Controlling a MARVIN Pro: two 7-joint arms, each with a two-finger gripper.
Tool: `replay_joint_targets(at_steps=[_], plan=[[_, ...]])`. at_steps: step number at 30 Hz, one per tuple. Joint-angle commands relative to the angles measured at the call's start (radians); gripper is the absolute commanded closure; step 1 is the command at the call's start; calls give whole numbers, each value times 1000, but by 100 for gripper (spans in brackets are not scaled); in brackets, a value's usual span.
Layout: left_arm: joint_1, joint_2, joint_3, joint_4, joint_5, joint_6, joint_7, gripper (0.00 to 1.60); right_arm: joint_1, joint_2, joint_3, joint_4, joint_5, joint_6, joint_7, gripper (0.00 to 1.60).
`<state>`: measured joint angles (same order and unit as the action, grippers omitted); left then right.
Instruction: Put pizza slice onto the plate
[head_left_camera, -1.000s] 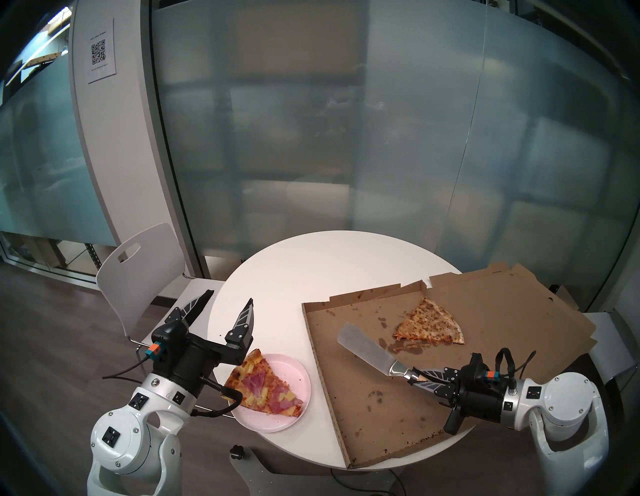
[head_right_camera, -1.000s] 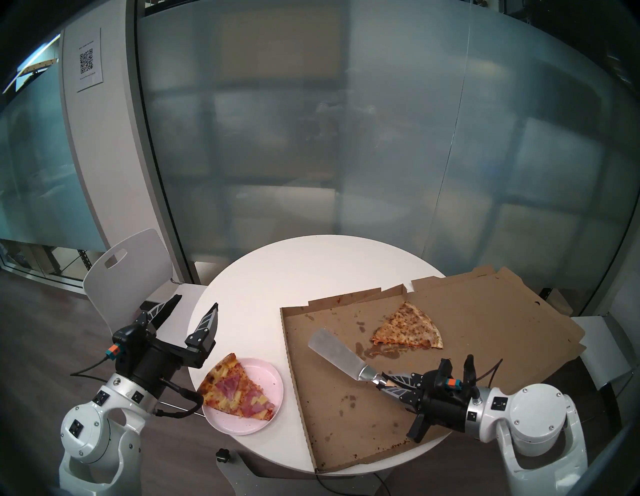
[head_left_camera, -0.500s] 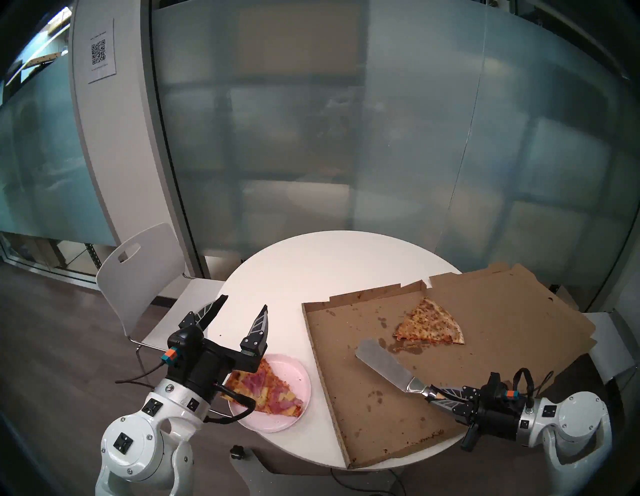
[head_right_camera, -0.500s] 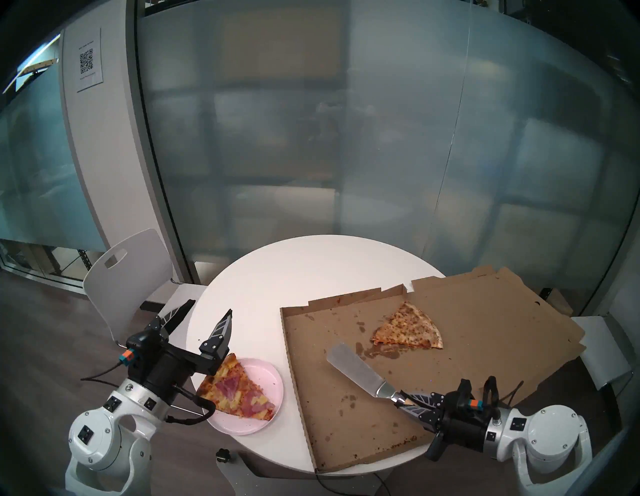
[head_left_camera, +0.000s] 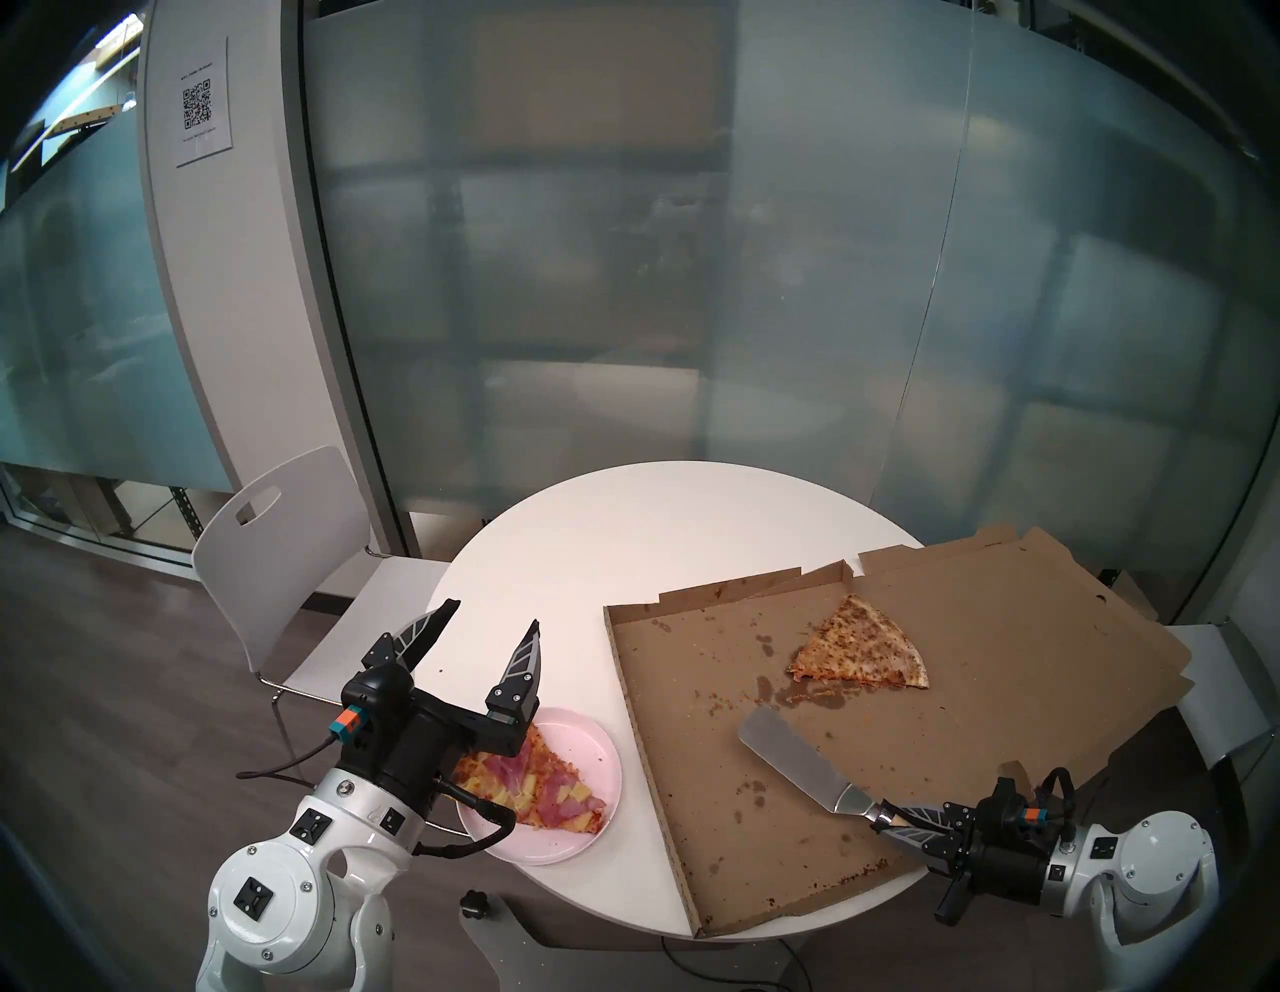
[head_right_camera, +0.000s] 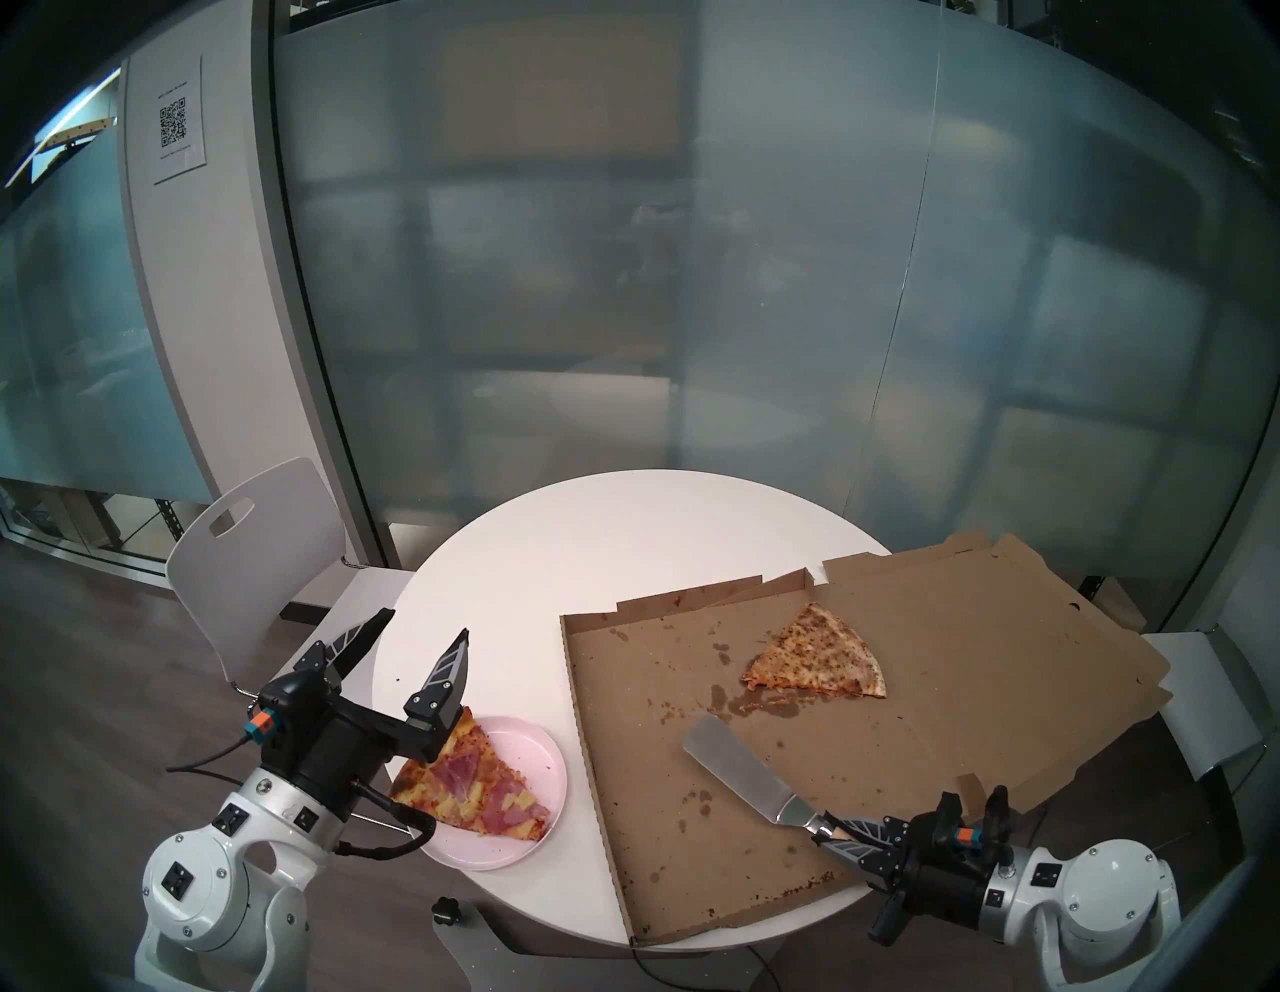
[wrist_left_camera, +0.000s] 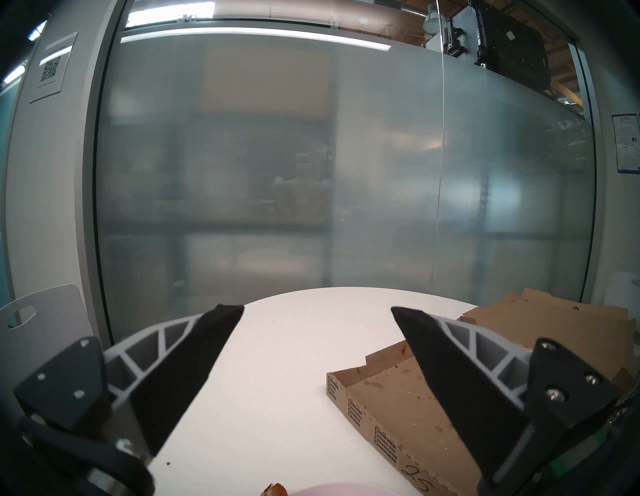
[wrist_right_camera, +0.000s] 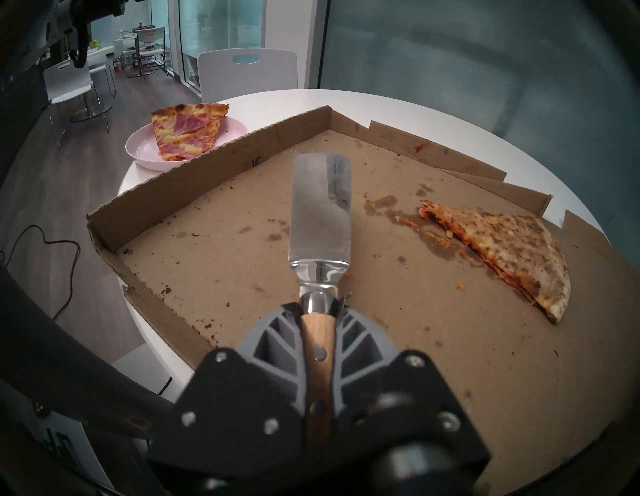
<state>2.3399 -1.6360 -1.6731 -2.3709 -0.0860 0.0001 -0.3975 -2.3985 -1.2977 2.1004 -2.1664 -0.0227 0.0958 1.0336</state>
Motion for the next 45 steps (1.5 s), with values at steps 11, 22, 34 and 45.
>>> replay_joint_targets(at_steps=[11,22,34,45], plan=[[11,-4,4,-10,7,-24,3,0,32,10,-22,29,-16,-1,-15,160],[11,-5,4,-9,8,-25,2,0,64,33,-43,55,-28,25,-21,160],[11,-6,4,-9,9,-26,1,0,74,42,-59,57,-36,50,-31,160],[11,-7,4,-9,9,-26,1,0,78,51,-56,53,-25,69,-29,100]])
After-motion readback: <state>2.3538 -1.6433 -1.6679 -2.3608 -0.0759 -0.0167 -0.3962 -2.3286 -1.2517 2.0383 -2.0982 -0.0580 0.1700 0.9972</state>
